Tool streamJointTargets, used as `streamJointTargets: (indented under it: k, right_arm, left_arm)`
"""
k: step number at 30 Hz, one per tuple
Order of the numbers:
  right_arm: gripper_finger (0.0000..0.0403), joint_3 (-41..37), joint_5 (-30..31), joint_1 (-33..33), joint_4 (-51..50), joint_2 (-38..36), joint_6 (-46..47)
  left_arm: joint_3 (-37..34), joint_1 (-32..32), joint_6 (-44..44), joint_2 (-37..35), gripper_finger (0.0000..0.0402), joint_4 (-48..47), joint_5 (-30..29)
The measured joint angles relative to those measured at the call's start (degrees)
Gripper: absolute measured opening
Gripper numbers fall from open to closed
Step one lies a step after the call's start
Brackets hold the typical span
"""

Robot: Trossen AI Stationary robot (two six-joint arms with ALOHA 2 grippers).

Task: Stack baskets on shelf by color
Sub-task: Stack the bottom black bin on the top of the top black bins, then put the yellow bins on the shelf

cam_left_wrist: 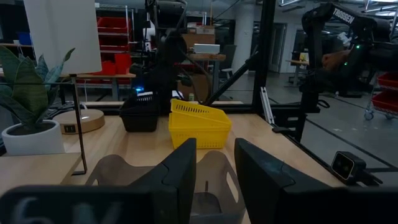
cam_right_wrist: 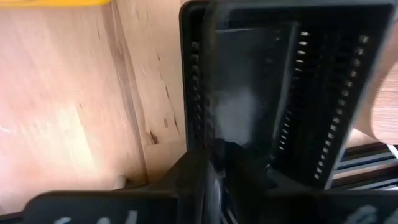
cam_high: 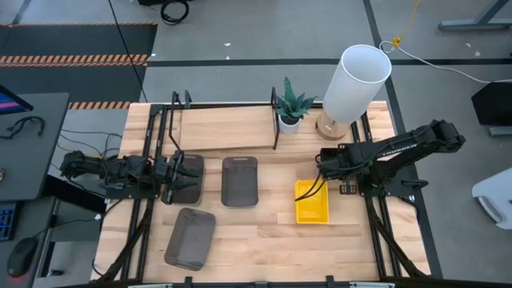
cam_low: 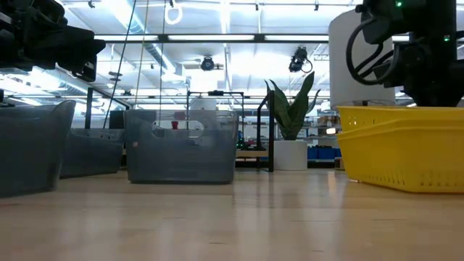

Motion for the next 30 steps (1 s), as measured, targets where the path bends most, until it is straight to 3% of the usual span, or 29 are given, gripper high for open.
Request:
streamJointTargets:
  k: [9, 17, 24, 30]
  right_arm:
    - [0.0074, 0.5, 1.2, 0.0, 0.0, 0.0, 1.7]
    - [0.0074, 9.7, 2.5, 0.0, -1.7, 0.0, 5.3]
    - [0.0074, 12.3, 7.1, 2.7, 11.9, 1.6, 9.4]
    - [0.0074, 12.3, 8.9, 4.8, 19.1, 10.8, 8.3]
  left_arm:
    - [0.0, 0.0, 0.0, 0.0, 0.0117, 0.0, 0.0]
    - [0.0, 0.0, 0.0, 0.0, 0.0117, 0.0, 0.0]
    - [0.0, 0.0, 0.0, 0.0, 0.0117, 0.0, 0.0]
    - [0.0, 0.0, 0.0, 0.0, 0.0117, -0.1, 0.0]
